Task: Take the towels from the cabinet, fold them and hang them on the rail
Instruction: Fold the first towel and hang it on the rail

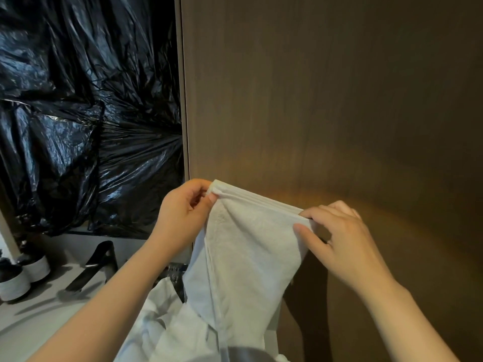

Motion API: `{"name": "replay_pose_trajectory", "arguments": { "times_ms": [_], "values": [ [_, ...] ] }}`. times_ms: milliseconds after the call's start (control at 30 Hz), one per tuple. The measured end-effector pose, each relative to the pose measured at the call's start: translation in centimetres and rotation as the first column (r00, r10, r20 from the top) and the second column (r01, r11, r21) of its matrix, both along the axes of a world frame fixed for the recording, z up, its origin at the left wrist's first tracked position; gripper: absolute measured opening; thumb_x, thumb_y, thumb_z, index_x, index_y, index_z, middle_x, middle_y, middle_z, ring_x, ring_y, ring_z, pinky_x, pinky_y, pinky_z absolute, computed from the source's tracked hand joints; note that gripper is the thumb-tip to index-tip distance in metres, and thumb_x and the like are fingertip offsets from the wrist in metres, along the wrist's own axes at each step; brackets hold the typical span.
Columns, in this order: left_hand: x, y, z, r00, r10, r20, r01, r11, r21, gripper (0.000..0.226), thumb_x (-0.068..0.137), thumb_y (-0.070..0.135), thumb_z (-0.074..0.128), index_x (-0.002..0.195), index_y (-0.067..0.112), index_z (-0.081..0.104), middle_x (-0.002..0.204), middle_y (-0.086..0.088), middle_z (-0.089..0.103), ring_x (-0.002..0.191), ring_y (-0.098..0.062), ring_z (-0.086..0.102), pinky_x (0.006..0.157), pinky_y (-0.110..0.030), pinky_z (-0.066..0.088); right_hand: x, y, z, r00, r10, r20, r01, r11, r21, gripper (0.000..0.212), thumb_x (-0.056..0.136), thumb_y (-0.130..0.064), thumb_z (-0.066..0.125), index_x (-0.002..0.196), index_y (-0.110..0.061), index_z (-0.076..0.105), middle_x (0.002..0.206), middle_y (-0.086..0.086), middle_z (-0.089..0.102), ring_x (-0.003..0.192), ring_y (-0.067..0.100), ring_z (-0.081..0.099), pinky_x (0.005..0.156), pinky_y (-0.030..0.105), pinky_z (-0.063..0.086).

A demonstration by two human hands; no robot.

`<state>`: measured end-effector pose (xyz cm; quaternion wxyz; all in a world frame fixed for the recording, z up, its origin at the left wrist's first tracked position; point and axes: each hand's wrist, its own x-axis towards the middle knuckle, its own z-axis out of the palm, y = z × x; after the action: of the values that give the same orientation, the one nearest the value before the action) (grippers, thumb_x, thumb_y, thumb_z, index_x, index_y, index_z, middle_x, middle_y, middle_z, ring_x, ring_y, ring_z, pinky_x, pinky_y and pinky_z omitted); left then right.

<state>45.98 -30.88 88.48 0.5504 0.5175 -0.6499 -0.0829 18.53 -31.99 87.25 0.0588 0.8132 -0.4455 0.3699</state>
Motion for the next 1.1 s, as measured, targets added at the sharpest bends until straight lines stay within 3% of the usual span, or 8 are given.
{"name": "replay_pose_trajectory", "arguments": {
  "times_ms": [200, 300, 467, 600, 667, 800, 933, 1100],
  "values": [
    [-0.4, -0.3, 2.3, 0.991, -0.063, -0.118, 0.068, 0.997, 0.045, 0.011, 0.098, 0.029, 0.051, 0.100, 0.028, 0.062, 0.093, 0.005, 0.068, 0.084, -0.007, 0.064, 0.073, -0.020, 0.051, 0.5, -1.3, 3.0, 0.993, -0.001, 0.120, 0.017, 0.990, -0.139, 0.017, 0.094, -0.044, 0.047, 0.089, -0.032, 0.057, 0.094, -0.018, 0.056, 0.097, 0.001, 0.047, 0.077, 0.009, 0.034],
    [-1.0, -0.7, 4.1, 0.996, -0.022, -0.089, 0.018, 0.999, -0.037, 0.015, 0.100, 0.028, 0.047, 0.100, 0.020, 0.059, 0.081, 0.001, 0.063, 0.068, 0.002, 0.057, 0.057, -0.010, 0.043, 1.1, -1.7, 5.6, 0.964, 0.084, 0.251, -0.043, 0.985, -0.165, 0.004, 0.094, -0.038, 0.055, 0.095, -0.035, 0.057, 0.095, -0.024, 0.055, 0.094, -0.003, 0.054, 0.069, 0.004, 0.042],
    [-1.2, -1.2, 5.1, 0.987, 0.053, -0.150, -0.066, 0.995, -0.081, 0.017, 0.102, 0.027, 0.042, 0.105, 0.017, 0.056, 0.083, 0.004, 0.061, 0.067, 0.003, 0.055, 0.053, -0.010, 0.041, 2.3, -1.7, 7.5, 0.902, 0.157, 0.401, -0.055, 0.966, -0.253, 0.025, 0.087, -0.033, 0.066, 0.110, -0.035, 0.057, 0.099, -0.023, 0.053, 0.099, -0.008, 0.052, 0.074, 0.000, 0.042],
    [-1.0, -1.1, 4.8, 0.971, 0.047, -0.235, -0.050, 0.999, -0.004, 0.017, 0.101, 0.031, 0.043, 0.102, 0.022, 0.057, 0.088, 0.002, 0.063, 0.078, -0.010, 0.060, 0.059, -0.017, 0.045, 2.6, -1.9, 7.3, 0.880, 0.112, 0.461, -0.067, 0.991, -0.113, 0.041, 0.085, -0.032, 0.071, 0.121, -0.043, 0.053, 0.106, -0.025, 0.053, 0.100, -0.007, 0.053, 0.076, 0.007, 0.044],
    [-0.9, -0.7, 4.6, 0.965, 0.016, -0.262, -0.021, 1.000, -0.013, 0.015, 0.099, 0.031, 0.046, 0.099, 0.024, 0.060, 0.087, -0.001, 0.065, 0.074, -0.011, 0.060, 0.057, -0.012, 0.046, 2.1, -2.2, 6.9, 0.897, 0.087, 0.434, -0.110, 0.994, 0.027, 0.042, 0.084, -0.036, 0.070, 0.122, -0.043, 0.055, 0.104, -0.033, 0.056, 0.097, -0.011, 0.054, 0.076, 0.008, 0.045],
    [-1.4, 0.2, 5.0, 0.963, -0.088, -0.254, 0.071, 0.995, -0.076, 0.010, 0.096, 0.027, 0.055, 0.094, 0.030, 0.065, 0.084, 0.005, 0.068, 0.073, -0.006, 0.063, 0.061, -0.008, 0.048, 1.4, -2.1, 6.5, 0.951, 0.082, 0.299, -0.156, 0.959, 0.235, 0.059, 0.073, -0.060, 0.067, 0.128, -0.046, 0.053, 0.101, -0.032, 0.060, 0.094, -0.011, 0.057, 0.062, 0.004, 0.041],
    [-3.0, 1.0, 6.1, 0.973, -0.195, -0.119, 0.178, 0.974, -0.143, 0.011, 0.093, 0.020, 0.062, 0.099, 0.022, 0.071, 0.091, 0.004, 0.072, 0.086, -0.010, 0.068, 0.078, -0.027, 0.056, 3.4, -1.1, 6.6, 0.945, 0.197, 0.263, -0.259, 0.938, 0.229, 0.061, 0.071, -0.074, 0.060, 0.127, -0.050, 0.052, 0.110, -0.034, 0.059, 0.103, -0.013, 0.055, 0.071, 0.007, 0.046],
    [-3.6, 1.7, 6.4, 0.959, -0.251, -0.130, 0.230, 0.960, -0.160, 0.013, 0.088, 0.019, 0.069, 0.100, 0.018, 0.074, 0.093, 0.003, 0.074, 0.090, -0.015, 0.070, 0.084, -0.040, 0.057, 5.6, 0.3, 7.3, 0.871, 0.312, 0.379, -0.369, 0.926, 0.086, 0.029, 0.090, -0.049, 0.058, 0.119, -0.043, 0.061, 0.108, -0.032, 0.063, 0.105, -0.011, 0.056, 0.075, 0.004, 0.046]
  ]
}}
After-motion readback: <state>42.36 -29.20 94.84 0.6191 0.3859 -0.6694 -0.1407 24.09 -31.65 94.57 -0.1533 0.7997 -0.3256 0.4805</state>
